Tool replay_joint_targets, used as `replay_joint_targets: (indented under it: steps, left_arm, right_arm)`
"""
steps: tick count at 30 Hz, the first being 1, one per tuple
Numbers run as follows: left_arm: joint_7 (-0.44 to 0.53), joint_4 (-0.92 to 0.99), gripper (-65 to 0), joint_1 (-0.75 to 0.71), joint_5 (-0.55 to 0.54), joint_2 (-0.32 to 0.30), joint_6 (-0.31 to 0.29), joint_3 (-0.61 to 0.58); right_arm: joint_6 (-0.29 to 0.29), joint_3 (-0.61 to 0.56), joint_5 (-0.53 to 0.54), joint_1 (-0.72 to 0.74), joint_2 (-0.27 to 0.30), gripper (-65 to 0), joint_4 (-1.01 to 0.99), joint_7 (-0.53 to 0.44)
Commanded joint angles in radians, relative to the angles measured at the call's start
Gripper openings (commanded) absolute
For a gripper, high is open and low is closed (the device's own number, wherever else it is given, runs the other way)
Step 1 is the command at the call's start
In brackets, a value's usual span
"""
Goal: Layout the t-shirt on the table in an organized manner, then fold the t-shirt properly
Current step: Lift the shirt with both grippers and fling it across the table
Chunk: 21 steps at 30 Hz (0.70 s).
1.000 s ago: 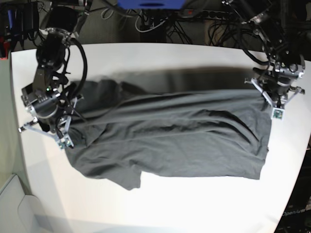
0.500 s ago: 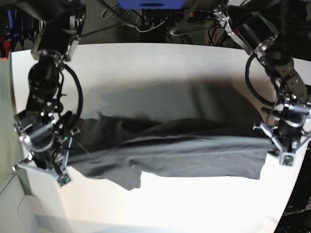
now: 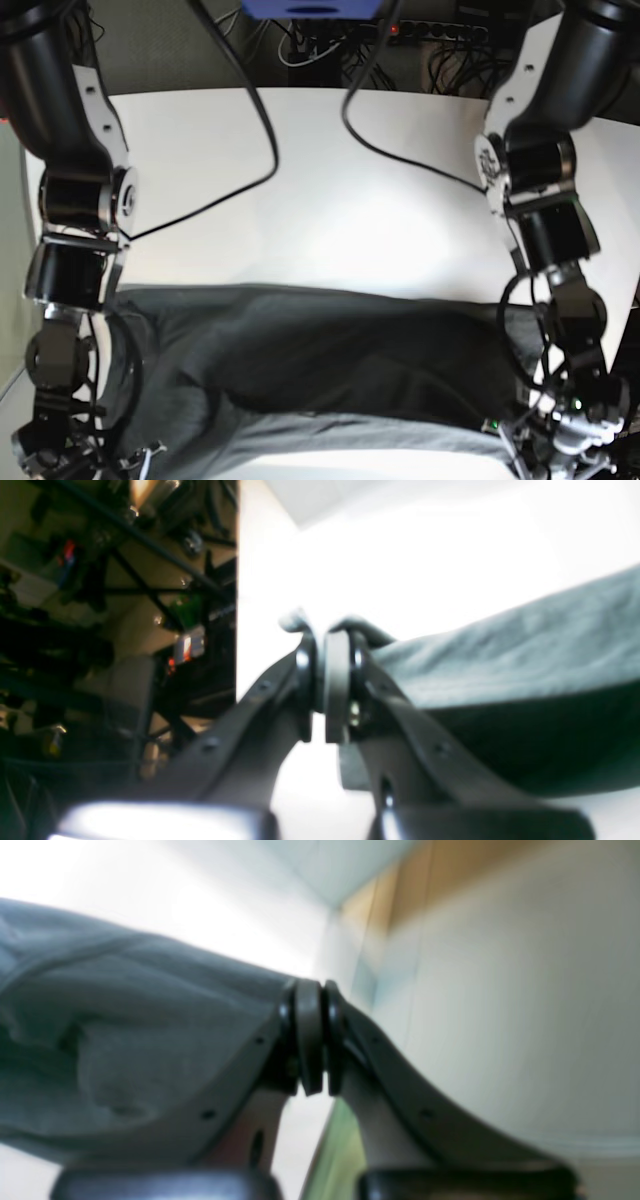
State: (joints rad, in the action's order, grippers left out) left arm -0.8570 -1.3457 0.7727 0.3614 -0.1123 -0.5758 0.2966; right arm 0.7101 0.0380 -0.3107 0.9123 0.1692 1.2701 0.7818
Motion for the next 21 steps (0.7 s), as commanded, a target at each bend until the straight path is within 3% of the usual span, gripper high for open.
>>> replay_joint_targets:
  steps: [1,5,8,14,21]
  left_arm:
    - [0.035,0.018,-64.9,0.080,-0.005,-0.005,0.012,-0.003]
    - [0.118,0.171,-64.9,0.224,-0.003,-0.007,0.012,-0.003]
    - [0.146,0.191,-64.9,0.268,-0.005,-0.007,0.012,0.000]
    - [0.152,0.094,-64.9,0.268,-0.012,0.001,0.012,0.066]
    - [0.143,-0.039,-64.9,0.153,-0.005,-0.008,0.012,0.151]
  right_arm:
    - [-0.012,0.009,-0.008,0.067,0.017,-65.0,0.004,-0.049]
    - [-0.012,0.038,-0.008,0.156,0.031,-65.0,-0.056,-0.213]
    - [-0.012,0.050,-0.006,0.198,0.049,-65.0,-0.048,-0.282]
    - [-0.012,0.072,-0.005,0.189,0.054,-65.0,0.059,-0.299]
    - [-0.012,0.165,-0.005,-0.054,0.056,-65.0,0.348,-0.266]
